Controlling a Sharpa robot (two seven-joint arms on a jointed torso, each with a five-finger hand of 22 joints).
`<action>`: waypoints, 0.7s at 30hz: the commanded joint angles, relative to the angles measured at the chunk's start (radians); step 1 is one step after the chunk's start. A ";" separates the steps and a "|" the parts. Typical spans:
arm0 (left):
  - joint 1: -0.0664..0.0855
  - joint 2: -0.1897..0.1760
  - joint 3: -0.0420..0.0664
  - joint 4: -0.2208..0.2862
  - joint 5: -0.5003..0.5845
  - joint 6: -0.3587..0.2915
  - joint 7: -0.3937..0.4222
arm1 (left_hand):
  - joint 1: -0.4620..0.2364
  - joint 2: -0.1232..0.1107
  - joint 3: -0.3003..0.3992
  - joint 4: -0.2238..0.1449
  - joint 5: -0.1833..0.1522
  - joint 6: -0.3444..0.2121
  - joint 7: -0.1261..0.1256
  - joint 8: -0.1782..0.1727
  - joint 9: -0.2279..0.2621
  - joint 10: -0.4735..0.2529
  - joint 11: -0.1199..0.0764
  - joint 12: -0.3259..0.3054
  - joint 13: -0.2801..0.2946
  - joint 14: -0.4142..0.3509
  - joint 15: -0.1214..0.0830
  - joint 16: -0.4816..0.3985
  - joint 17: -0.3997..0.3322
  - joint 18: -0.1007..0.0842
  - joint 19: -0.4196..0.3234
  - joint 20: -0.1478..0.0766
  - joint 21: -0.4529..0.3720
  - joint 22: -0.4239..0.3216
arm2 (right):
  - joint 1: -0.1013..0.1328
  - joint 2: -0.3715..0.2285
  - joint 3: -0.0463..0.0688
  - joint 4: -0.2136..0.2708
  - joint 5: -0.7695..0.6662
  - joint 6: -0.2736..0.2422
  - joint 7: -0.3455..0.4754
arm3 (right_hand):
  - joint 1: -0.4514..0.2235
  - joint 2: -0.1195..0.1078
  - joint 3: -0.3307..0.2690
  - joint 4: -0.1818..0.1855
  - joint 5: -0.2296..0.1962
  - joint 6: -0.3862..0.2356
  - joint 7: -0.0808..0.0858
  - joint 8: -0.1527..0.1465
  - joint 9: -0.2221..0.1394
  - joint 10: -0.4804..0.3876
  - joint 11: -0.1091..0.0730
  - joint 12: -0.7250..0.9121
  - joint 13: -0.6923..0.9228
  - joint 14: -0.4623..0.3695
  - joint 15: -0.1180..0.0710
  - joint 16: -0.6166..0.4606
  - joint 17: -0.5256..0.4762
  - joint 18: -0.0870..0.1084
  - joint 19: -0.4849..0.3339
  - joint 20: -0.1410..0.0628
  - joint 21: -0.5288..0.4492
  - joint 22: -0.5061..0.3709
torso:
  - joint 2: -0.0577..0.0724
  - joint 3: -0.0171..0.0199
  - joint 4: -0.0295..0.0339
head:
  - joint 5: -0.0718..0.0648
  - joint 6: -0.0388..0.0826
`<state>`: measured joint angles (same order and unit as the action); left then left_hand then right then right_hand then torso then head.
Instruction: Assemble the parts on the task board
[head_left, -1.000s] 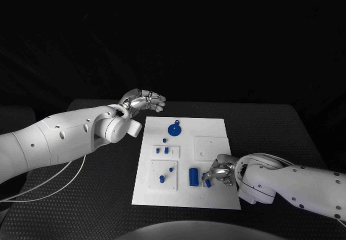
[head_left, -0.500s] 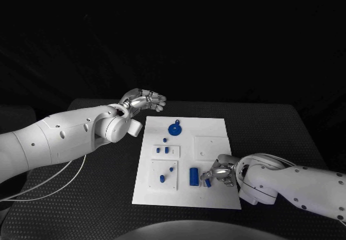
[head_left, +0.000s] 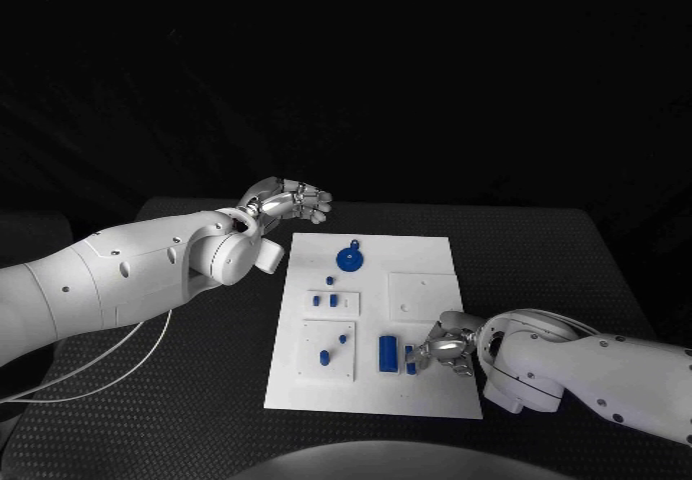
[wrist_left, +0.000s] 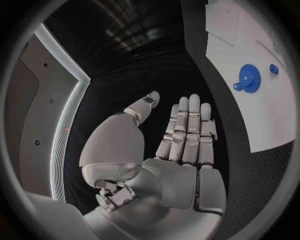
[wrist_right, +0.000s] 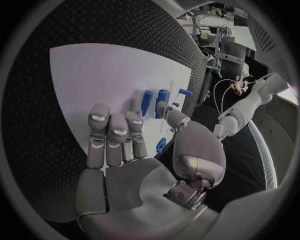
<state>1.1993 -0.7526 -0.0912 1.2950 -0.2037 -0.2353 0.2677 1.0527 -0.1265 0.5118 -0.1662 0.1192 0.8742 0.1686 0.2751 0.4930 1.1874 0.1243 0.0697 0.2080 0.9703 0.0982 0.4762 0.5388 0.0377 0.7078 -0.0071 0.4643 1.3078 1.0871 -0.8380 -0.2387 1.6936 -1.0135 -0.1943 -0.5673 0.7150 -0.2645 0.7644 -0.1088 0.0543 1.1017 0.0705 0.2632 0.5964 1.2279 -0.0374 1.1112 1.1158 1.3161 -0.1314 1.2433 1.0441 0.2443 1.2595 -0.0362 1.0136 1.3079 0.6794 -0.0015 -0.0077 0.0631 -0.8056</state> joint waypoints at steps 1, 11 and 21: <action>0.001 0.001 0.001 0.002 0.004 0.013 0.005 | -0.011 0.000 0.002 0.006 0.000 -0.006 0.000 0.005 -0.001 -0.006 -0.001 0.002 -0.001 0.007 -0.003 -0.005 0.001 0.000 0.006 0.003 -0.004 0.010 | -0.001 -0.001 0.000 0.003 0.012 0.028 0.014 | -0.009 -0.001 0.000 0.005 -0.005 -0.005 0.000 0.006 0.002 0.002 -0.003 -0.005 0.002 0.002 -0.007 -0.002 0.001 0.017 -0.001 -0.005 -0.001 0.008 | 0.000 -0.0002 -0.0006 | -0.002 0.001; 0.001 -0.001 0.001 0.002 0.003 0.013 0.004 | -0.010 0.000 0.002 0.006 0.000 -0.006 0.000 0.005 -0.002 -0.006 -0.001 0.002 -0.002 0.007 -0.003 -0.006 0.002 0.000 0.006 0.002 -0.004 0.010 | -0.001 -0.004 0.000 0.001 -0.019 0.119 0.030 | 0.096 0.018 -0.024 -0.097 0.004 -0.008 0.002 0.008 0.005 0.001 0.000 -0.005 0.004 0.002 -0.005 -0.002 0.001 0.016 -0.005 -0.009 0.005 0.013 | 0.000 -0.0003 0.0004 | -0.004 0.001; 0.001 -0.001 0.001 0.003 0.003 0.014 0.004 | -0.010 0.000 0.003 0.006 0.000 -0.006 0.000 0.005 -0.002 -0.006 -0.001 0.002 -0.002 0.007 -0.003 -0.006 0.003 0.000 0.006 0.002 -0.004 0.010 | -0.004 0.000 -0.001 -0.001 -0.029 0.125 0.036 | 0.127 0.023 -0.070 -0.134 0.002 -0.010 0.004 0.007 0.003 0.001 0.001 -0.008 0.005 0.001 -0.003 -0.004 0.001 0.017 -0.010 -0.002 0.003 0.012 | 0.000 -0.0005 0.0010 | -0.004 0.001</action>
<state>1.1993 -0.7547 -0.0913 1.2948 -0.2037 -0.2346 0.2659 1.0527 -0.1264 0.5145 -0.1635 0.1192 0.8743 0.1687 0.2751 0.4932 1.1873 0.1243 0.0697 0.2080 0.9703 0.0982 0.4762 0.5406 0.0377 0.7078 -0.0071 0.4643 1.3075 1.0853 -0.8392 -0.2393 1.6930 -1.0257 -0.0984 -0.5459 0.8325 -0.2395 0.6985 -0.2416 0.0543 1.0959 0.0730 0.2669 0.5994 1.2278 -0.0374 1.1072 1.1186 1.3185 -0.1334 1.2433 1.0450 0.2416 1.2552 -0.0395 1.0136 1.3079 0.6794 -0.0019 -0.0071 0.0590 -0.8045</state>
